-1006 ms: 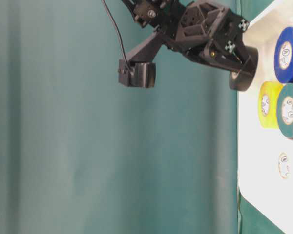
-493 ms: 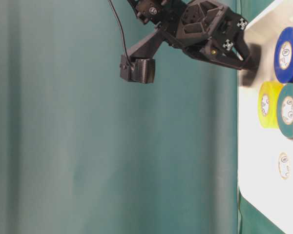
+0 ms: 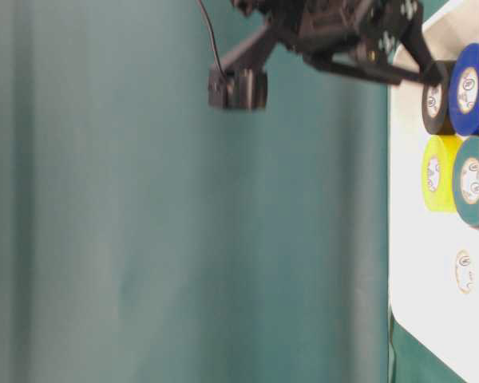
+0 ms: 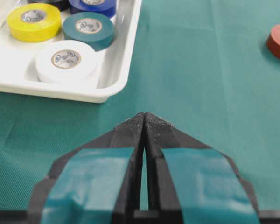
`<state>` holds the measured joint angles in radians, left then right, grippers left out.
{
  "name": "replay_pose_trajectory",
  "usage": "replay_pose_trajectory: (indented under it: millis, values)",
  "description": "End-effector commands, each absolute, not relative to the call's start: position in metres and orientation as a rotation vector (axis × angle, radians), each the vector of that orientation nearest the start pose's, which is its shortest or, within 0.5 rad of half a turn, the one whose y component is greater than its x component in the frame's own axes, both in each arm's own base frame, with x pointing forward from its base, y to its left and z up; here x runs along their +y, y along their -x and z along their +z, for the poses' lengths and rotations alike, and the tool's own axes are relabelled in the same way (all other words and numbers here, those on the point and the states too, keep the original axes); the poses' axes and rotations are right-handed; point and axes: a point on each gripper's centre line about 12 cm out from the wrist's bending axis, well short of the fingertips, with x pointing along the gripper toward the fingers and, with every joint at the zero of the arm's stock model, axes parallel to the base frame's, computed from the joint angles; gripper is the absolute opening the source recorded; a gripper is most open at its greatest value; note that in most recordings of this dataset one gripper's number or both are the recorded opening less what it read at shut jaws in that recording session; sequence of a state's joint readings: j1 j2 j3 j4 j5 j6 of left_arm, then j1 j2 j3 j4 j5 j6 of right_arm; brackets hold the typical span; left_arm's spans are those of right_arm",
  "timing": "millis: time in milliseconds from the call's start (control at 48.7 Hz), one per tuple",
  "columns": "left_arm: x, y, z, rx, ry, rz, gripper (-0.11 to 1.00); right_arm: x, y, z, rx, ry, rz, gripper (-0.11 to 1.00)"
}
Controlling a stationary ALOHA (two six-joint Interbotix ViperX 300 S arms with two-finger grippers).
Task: Put the tape into the white case with the right arm.
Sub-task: 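Withdraw the open right gripper to the right of the tray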
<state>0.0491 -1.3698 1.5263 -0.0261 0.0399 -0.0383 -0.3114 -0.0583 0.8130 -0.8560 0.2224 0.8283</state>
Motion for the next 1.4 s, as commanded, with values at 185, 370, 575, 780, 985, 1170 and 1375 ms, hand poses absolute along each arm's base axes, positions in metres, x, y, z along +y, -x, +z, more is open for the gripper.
replay_pose_trajectory:
  millis: [185, 370, 575, 780, 985, 1170, 1375]
  values:
    - [0.007, -0.132, 0.181, 0.179, 0.069, 0.055, 0.00, -0.106, -0.267, 0.152, 0.849, -0.053, -0.442, 0.61]
    - [0.007, -0.132, 0.181, 0.178, 0.069, 0.055, 0.00, -0.096, -0.236, 0.159, 0.801, -0.055, -0.438, 0.61]
    - [0.007, -0.132, 0.181, 0.178, 0.069, 0.055, 0.00, -0.086, -0.229, 0.156, 0.758, -0.068, -0.382, 0.61]
    - [0.007, -0.132, 0.181, 0.178, 0.070, 0.056, 0.00, -0.076, -0.231, 0.148, 0.755, -0.073, -0.318, 0.61]
    - [0.007, -0.132, 0.181, 0.178, 0.069, 0.055, 0.00, -0.054, -0.224, 0.140, 0.774, -0.046, -0.239, 0.61]
    - [0.007, -0.132, 0.182, 0.176, 0.070, 0.056, 0.00, -0.027, -0.214, 0.136, 0.771, -0.004, -0.132, 0.60]
    - [0.007, -0.132, 0.182, 0.176, 0.069, 0.055, 0.00, -0.002, -0.199, 0.135, 0.749, 0.045, -0.021, 0.60]
